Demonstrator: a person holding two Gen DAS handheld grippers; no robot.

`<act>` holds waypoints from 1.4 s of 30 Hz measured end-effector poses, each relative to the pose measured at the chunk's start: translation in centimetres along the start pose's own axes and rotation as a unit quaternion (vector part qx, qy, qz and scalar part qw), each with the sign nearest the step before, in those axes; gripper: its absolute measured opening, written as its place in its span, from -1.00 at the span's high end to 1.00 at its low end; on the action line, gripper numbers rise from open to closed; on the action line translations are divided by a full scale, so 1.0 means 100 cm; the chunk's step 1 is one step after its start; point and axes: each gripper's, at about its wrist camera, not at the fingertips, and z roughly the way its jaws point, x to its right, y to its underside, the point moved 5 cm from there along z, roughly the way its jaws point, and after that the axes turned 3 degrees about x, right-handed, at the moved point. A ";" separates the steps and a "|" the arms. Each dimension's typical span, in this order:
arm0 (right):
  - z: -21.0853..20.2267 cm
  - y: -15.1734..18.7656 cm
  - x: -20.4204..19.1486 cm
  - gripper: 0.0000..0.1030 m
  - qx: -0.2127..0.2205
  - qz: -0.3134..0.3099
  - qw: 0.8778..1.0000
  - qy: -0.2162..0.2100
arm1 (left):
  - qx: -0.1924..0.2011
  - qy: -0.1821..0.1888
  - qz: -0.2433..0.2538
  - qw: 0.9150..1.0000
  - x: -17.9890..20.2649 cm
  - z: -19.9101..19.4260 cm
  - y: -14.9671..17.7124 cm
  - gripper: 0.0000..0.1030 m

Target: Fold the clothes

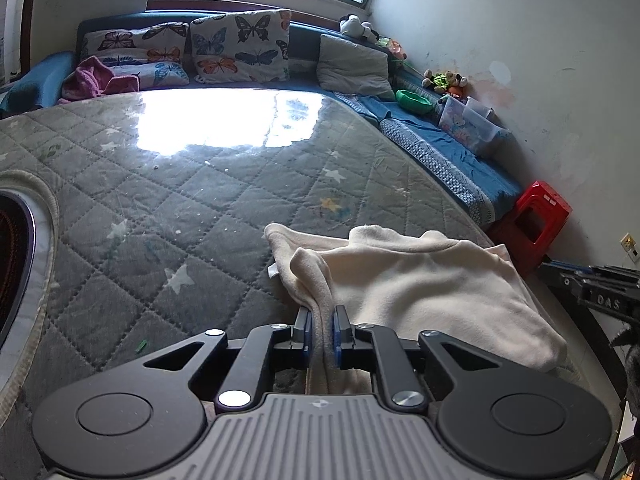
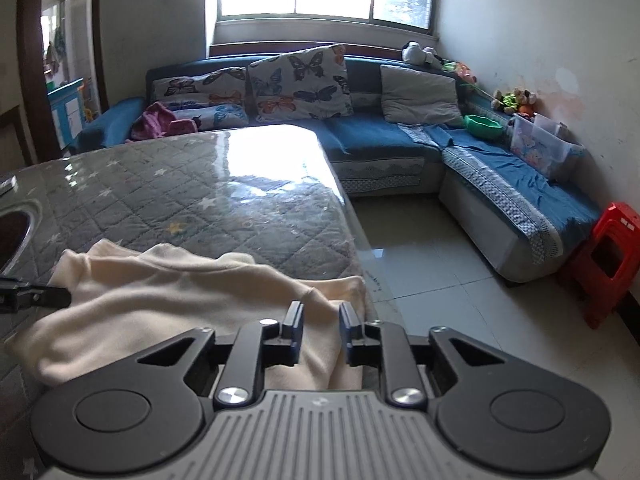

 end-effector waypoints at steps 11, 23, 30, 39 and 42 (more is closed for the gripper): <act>0.004 0.036 -0.019 0.53 -0.032 -0.011 0.999 -0.038 | 0.004 -0.044 0.002 0.999 -0.015 -0.004 0.000 0.41; 0.022 -0.003 -0.036 0.51 -0.020 -0.019 0.997 -0.078 | 0.029 0.003 0.058 0.998 0.025 -0.017 -0.005 0.41; 0.054 -0.023 -0.061 0.51 -0.028 -0.039 0.994 -0.098 | 0.015 0.015 0.070 0.997 0.034 -0.007 0.000 0.41; 0.079 -0.023 -0.073 0.33 -0.032 -0.040 0.995 -0.091 | -0.004 0.006 0.064 0.998 0.027 0.007 0.007 0.37; 0.074 -0.026 -0.075 0.31 -0.023 -0.037 0.994 -0.097 | -0.005 0.005 0.061 0.998 0.025 0.007 0.007 0.36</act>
